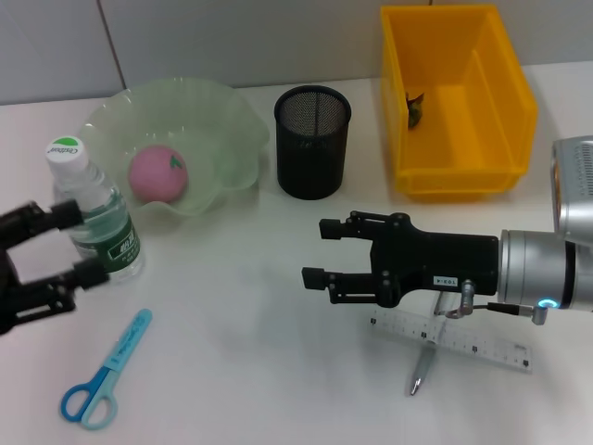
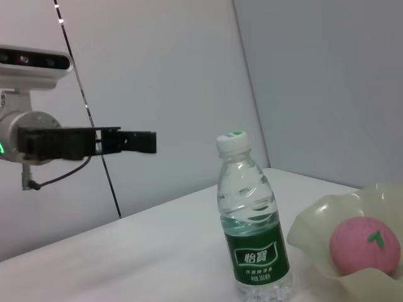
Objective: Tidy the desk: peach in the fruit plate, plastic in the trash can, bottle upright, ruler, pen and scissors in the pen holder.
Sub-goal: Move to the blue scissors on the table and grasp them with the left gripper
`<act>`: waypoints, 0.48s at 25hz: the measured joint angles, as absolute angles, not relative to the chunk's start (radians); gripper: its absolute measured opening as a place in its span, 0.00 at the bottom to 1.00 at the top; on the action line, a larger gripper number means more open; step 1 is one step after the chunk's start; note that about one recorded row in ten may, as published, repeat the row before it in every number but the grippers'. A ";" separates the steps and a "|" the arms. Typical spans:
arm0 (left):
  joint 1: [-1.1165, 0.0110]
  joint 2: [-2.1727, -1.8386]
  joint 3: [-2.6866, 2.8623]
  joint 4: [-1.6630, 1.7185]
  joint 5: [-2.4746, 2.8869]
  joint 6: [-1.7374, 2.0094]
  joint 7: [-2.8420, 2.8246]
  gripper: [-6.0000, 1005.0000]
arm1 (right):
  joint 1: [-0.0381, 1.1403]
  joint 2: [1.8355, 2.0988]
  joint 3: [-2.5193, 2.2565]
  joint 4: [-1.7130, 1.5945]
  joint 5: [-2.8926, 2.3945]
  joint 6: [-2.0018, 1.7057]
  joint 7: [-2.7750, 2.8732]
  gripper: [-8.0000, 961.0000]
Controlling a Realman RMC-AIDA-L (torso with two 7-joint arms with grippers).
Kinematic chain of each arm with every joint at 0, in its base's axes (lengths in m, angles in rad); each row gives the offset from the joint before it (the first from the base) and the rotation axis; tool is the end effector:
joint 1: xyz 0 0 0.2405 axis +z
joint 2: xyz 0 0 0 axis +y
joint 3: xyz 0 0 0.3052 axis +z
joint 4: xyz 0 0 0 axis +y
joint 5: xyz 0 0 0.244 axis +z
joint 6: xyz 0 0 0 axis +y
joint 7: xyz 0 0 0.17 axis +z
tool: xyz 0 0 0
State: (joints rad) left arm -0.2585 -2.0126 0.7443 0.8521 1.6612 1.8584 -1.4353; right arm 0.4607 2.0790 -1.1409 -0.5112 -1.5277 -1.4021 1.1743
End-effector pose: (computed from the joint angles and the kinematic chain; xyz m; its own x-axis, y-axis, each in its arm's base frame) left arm -0.3311 0.3075 0.0423 0.6773 0.2485 0.6924 0.4412 -0.8904 -0.1121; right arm 0.2937 0.3653 -0.1041 0.7662 -0.2605 -0.5875 -0.4026 -0.9071 -0.1228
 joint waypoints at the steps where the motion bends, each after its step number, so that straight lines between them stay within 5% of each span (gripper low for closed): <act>1: -0.261 -2.024 0.744 0.897 1.706 1.867 -1.474 0.84 | 0.458 2.079 -1.141 -0.512 -1.527 -1.402 1.175 0.80; 12: -0.291 -2.049 0.734 0.975 1.888 1.812 -1.609 0.84 | 0.454 2.081 -1.116 -0.511 -1.517 -1.398 1.171 0.80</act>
